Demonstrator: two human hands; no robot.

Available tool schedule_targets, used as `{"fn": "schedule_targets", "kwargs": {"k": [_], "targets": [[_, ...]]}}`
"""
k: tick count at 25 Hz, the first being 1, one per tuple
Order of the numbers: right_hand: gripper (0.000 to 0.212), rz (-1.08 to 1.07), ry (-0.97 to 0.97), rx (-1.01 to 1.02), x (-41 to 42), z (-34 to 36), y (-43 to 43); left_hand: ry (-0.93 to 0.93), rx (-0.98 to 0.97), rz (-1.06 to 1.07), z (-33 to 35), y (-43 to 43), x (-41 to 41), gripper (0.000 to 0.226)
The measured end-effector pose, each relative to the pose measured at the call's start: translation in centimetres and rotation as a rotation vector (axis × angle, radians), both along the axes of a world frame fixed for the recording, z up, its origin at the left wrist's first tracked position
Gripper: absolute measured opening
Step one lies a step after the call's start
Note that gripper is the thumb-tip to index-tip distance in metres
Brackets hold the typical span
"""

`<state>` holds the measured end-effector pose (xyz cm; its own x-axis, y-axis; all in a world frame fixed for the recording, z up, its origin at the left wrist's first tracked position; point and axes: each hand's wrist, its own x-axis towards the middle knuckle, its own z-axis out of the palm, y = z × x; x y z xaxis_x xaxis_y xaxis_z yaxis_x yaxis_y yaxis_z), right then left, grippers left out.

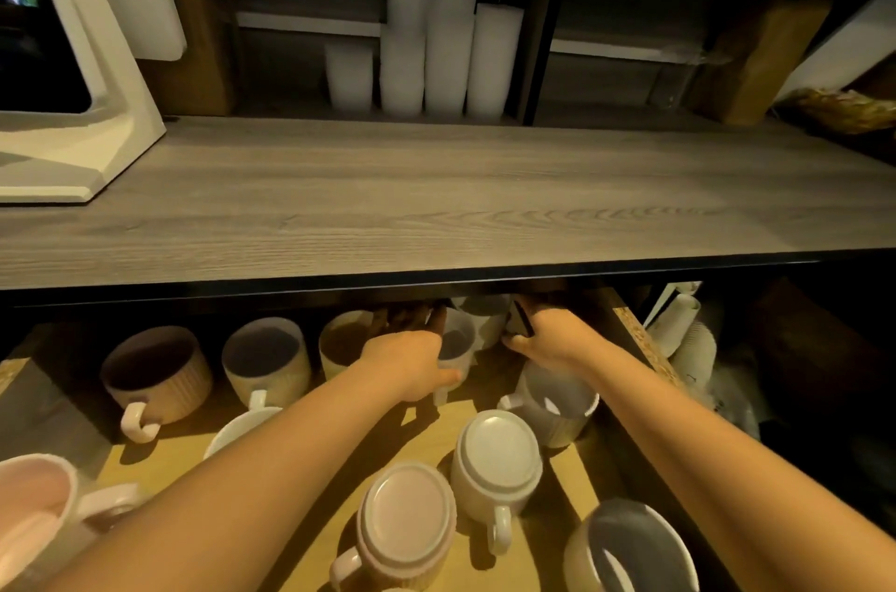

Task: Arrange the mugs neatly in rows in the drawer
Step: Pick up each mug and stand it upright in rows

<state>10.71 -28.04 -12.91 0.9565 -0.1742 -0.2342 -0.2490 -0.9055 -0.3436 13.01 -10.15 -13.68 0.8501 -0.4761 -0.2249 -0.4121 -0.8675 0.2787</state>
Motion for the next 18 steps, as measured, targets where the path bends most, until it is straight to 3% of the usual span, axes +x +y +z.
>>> {"fn": "schedule_targets", "kwargs": {"k": [3, 7, 11, 15, 18], "targets": [[0.044, -0.018, 0.062, 0.124, 2.2, -0.2, 0.5, -0.033, 0.054, 0.057, -0.4, -0.5, 0.8, 0.046], [0.05, 0.074, 0.292, 0.039, 3.8, -0.8, 0.4, -0.037, 0.106, 0.084, -0.9, -0.9, 1.1, 0.049], [0.048, 0.03, 0.252, 0.041, 4.4, -0.8, -0.2, -0.048, 0.079, 0.085, -1.0, -1.1, 1.2, 0.047], [0.057, -0.131, 0.399, 0.257, 3.0, 0.0, -0.9, -0.064, 0.043, 0.097, -1.0, -0.9, 0.9, 0.045], [0.068, 0.031, 0.212, -0.237, 1.6, 0.1, -0.2, -0.088, 0.047, 0.112, -1.0, -1.0, 0.5, 0.043]]}}
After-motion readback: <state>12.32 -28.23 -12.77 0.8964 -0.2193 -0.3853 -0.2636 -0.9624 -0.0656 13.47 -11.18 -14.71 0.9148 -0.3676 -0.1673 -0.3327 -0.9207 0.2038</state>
